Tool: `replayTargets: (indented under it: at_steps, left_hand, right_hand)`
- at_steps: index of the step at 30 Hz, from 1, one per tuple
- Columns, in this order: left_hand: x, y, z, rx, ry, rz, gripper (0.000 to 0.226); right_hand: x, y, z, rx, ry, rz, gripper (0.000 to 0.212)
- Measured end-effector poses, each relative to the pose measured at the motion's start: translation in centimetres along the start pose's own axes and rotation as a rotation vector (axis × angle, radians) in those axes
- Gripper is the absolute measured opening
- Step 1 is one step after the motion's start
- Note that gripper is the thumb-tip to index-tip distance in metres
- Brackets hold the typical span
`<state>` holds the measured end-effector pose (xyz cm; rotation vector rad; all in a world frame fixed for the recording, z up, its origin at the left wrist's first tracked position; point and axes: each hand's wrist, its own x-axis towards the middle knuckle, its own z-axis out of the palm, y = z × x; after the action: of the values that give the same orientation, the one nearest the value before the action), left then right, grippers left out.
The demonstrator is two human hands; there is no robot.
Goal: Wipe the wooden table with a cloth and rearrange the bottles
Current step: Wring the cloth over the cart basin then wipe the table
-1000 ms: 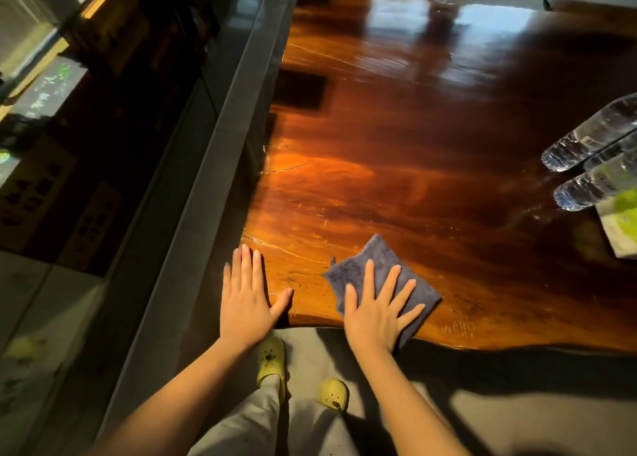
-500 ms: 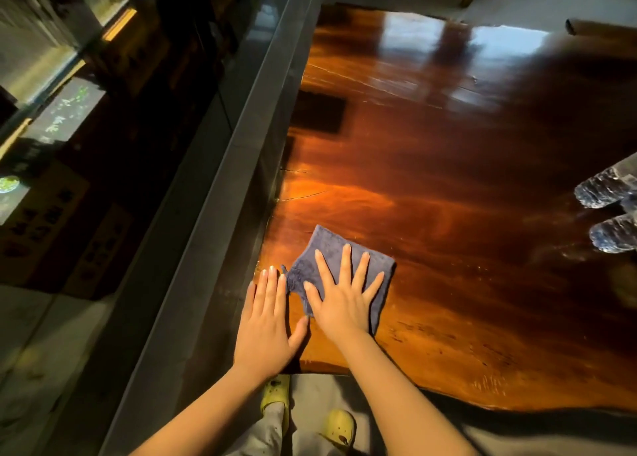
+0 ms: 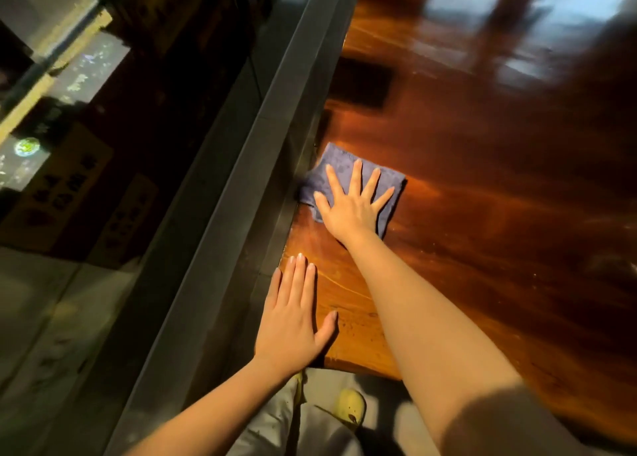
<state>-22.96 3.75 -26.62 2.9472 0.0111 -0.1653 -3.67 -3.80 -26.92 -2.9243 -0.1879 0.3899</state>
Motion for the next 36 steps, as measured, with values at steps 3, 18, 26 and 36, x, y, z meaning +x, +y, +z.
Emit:
replayTargets:
  at_steps: [3,18,26,36]
  left_hand:
    - [-0.1,0.0,0.1,0.009,-0.007,-0.002,0.079]
    - [-0.2,-0.1,0.6,0.031,-0.002,-0.003,0.080]
    - [-0.1,0.1,0.4,0.071,-0.019,-0.005,0.081]
    - [-0.2,0.4,0.0,0.065,-0.015,0.003,0.081]
  right_hand:
    - [0.9,-0.1,-0.1,-0.023,0.005,-0.016,0.062]
    - [3.6,4.8,-1.5,-0.010,0.087,0.008,0.060]
    - [-1.6,12.6,-1.5,-0.008,0.108,0.212,0.060]
    - [-12.1,12.1,1.2,0.017,0.092,0.319,0.064]
